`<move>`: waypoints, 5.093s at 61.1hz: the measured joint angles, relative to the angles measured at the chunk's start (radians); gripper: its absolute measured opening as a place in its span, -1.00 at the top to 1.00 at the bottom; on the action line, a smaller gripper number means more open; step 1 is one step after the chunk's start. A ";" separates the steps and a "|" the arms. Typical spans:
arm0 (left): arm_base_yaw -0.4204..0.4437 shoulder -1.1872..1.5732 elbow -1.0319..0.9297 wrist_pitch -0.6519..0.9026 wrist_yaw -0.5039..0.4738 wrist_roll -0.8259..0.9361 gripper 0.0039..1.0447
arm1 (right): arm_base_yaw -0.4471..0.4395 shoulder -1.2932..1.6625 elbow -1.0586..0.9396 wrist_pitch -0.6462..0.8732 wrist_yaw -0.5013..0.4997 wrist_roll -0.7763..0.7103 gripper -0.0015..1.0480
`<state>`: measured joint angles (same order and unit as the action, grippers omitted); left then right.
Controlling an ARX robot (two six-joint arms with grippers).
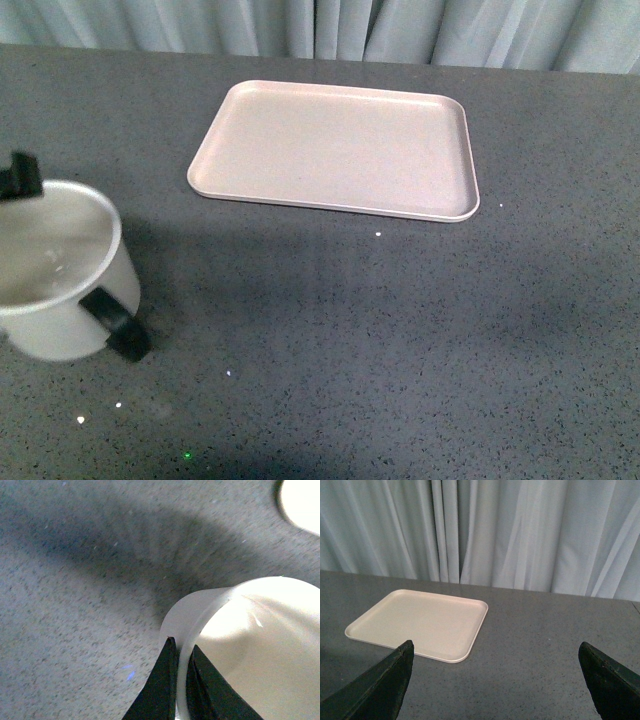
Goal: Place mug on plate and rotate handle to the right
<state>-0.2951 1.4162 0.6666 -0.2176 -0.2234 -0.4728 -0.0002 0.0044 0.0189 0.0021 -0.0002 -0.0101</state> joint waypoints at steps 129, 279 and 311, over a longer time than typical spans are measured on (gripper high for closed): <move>-0.197 0.890 1.128 -0.211 0.196 0.150 0.28 | 0.000 0.000 0.000 0.000 0.000 0.000 -0.82; 0.291 -1.070 -0.653 0.565 0.223 0.465 0.98 | 0.000 0.000 0.000 0.000 0.000 0.000 -0.82; 0.291 -1.235 -0.653 0.399 0.224 0.465 0.98 | 0.000 0.000 0.000 0.000 0.000 0.000 -0.82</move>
<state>-0.0040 0.1810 0.0132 0.1810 0.0002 -0.0078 -0.0002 0.0044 0.0189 0.0017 -0.0002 -0.0101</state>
